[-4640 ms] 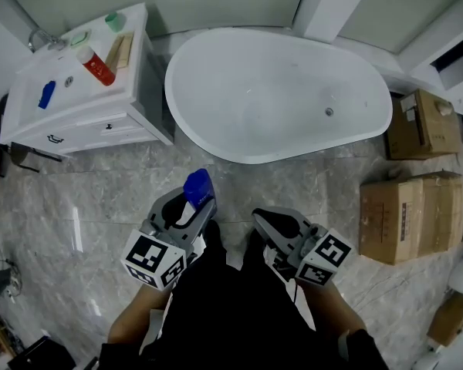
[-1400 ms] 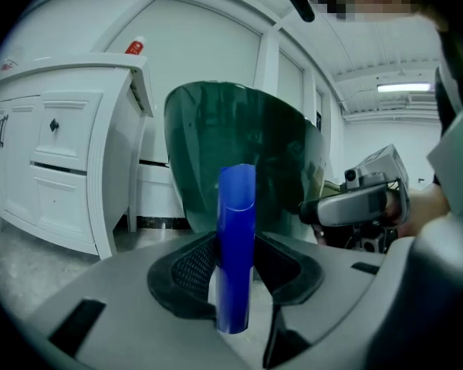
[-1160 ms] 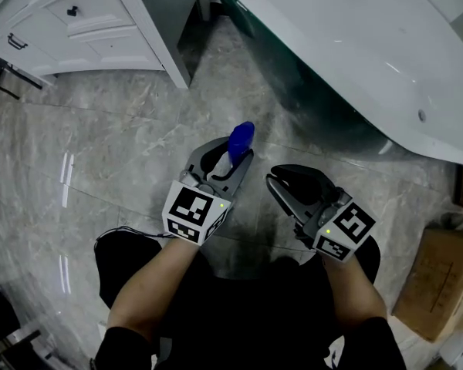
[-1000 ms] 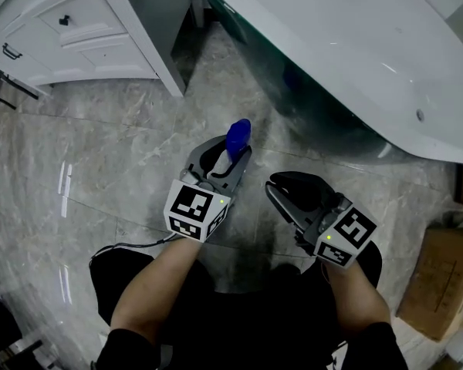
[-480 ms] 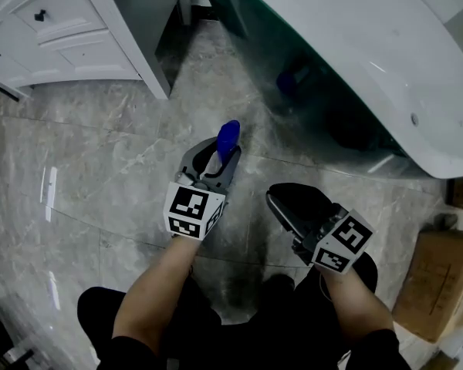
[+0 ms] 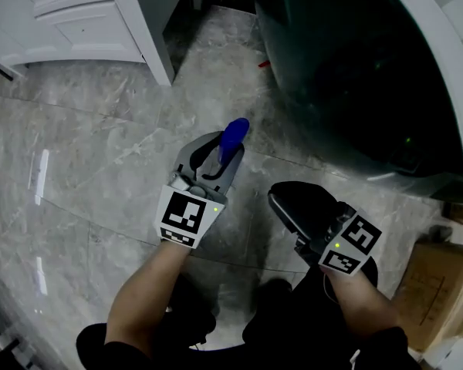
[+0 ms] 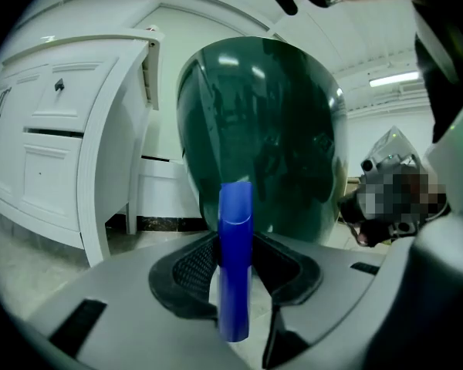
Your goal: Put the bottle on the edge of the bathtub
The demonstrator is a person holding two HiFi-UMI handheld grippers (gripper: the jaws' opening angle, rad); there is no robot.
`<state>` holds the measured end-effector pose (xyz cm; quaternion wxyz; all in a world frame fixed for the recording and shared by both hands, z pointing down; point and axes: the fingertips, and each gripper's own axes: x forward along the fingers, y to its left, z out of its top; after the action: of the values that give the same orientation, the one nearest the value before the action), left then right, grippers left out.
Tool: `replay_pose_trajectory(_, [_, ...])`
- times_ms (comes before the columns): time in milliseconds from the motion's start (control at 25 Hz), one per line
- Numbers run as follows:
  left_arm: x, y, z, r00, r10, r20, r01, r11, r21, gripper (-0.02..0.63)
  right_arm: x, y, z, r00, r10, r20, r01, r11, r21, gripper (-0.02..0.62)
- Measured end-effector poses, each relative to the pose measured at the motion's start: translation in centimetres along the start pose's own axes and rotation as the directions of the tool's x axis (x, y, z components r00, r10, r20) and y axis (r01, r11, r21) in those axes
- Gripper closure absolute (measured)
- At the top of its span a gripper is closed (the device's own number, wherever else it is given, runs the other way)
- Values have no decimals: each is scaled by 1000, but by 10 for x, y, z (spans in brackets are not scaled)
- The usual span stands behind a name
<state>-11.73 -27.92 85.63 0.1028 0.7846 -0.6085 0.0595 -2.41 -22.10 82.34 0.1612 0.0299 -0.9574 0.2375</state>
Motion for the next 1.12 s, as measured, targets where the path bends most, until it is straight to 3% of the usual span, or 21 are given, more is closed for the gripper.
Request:
replay_pose_trajectory(160, [-9,8,-27,999,17,-31,-17,999,28,457,14,5,-7,999,44,-24,-45,998,-33,540])
replay_pose_trajectory(440, [-11,29,-109,989,116,-92,-122,990,-65,457,14,-1,-38,994,68,-85,-68,998,-3,540])
replay_pose_trajectory(640, [-14,42,-155,977,157,-147,-171,982,-87,457,9,-1,-51,993,68,-98,-66,998,25,540])
replay_pose_trajectory(1120, [10,47,-194,966,203,-158,-226,963,-144,459,-7,-1,-61,993,50,-109,-46,998,32,541])
